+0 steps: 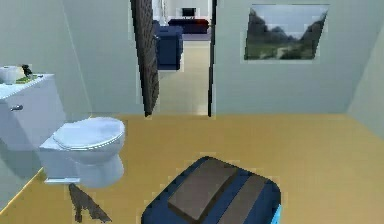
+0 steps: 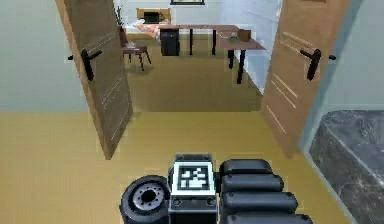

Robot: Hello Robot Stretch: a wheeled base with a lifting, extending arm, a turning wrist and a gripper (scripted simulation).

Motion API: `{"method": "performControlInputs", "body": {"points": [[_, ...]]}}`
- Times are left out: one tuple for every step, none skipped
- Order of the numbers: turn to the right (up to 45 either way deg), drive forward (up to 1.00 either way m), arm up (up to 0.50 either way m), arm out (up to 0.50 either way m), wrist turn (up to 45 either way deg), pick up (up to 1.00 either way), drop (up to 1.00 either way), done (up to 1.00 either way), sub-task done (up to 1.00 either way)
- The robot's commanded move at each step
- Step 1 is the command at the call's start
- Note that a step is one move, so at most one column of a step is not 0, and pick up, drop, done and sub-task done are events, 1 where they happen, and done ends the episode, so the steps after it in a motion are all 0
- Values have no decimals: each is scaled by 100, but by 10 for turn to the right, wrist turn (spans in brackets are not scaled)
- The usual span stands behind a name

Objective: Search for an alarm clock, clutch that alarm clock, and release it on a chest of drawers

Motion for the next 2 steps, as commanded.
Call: {"method": "performControlInputs", "body": {"points": [[-450,0,0,0,0,0,0,0,0],[-90,0,0,0,0,0,0,0,0]]}}
